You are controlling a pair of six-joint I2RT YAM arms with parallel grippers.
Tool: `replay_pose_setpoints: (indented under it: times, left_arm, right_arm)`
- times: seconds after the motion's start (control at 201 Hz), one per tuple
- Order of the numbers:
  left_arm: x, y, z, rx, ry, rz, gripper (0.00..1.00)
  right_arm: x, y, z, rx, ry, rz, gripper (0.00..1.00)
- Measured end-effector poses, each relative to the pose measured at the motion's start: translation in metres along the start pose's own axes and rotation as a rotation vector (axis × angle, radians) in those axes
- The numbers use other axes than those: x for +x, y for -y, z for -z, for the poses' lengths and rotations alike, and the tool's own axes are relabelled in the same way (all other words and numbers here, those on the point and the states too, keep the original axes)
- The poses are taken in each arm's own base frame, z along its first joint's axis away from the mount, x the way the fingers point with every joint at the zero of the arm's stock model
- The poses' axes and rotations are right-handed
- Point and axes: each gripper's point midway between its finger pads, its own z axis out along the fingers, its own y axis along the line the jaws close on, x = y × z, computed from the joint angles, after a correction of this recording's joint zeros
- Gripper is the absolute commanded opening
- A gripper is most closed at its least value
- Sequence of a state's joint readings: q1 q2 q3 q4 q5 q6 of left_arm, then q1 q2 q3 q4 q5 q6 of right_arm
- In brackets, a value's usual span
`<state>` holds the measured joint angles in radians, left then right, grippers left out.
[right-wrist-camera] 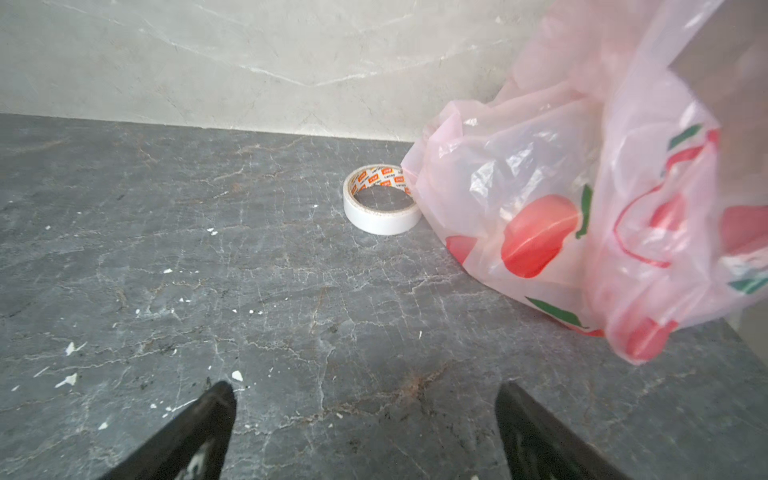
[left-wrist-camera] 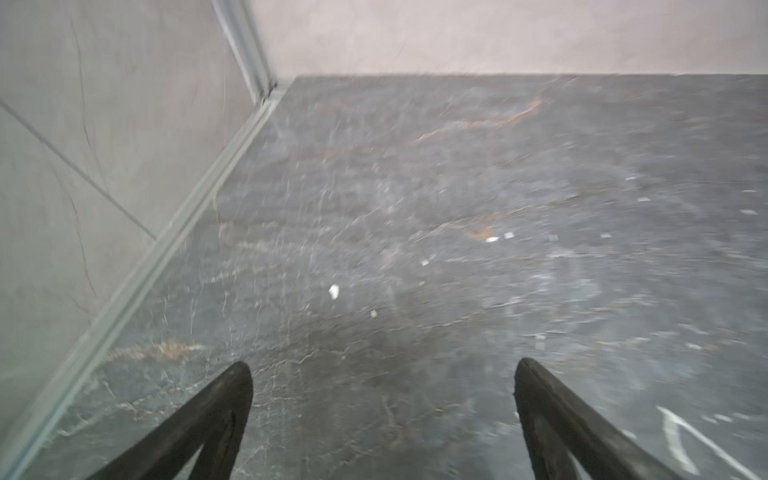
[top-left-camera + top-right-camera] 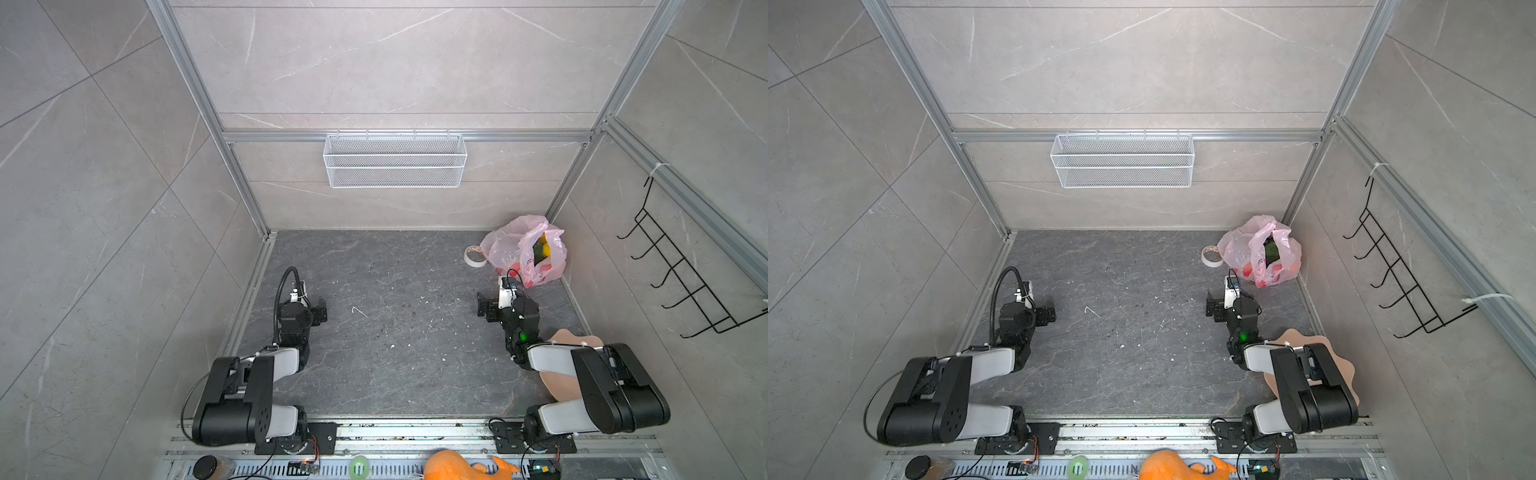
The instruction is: Take the fake fruits out of the plastic bag
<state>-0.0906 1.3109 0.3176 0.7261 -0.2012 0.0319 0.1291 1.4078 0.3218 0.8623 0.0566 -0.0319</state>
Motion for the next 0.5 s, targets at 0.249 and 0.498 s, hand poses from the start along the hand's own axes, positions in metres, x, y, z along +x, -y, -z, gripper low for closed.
replay_pose_setpoints:
  times: [0.249, 0.498]
  left_arm:
    - [-0.055, 0.047, 0.052, 0.087, 0.113, 0.019, 1.00]
    - [-0.104, 0.036, 0.073, 0.046, 0.023, 0.303, 1.00]
  right_arm:
    - [-0.054, -0.029, 0.042, -0.069, 0.178, 0.059, 0.99]
    - [-0.128, -0.016, 0.090, -0.057, 0.255, -0.156, 1.00]
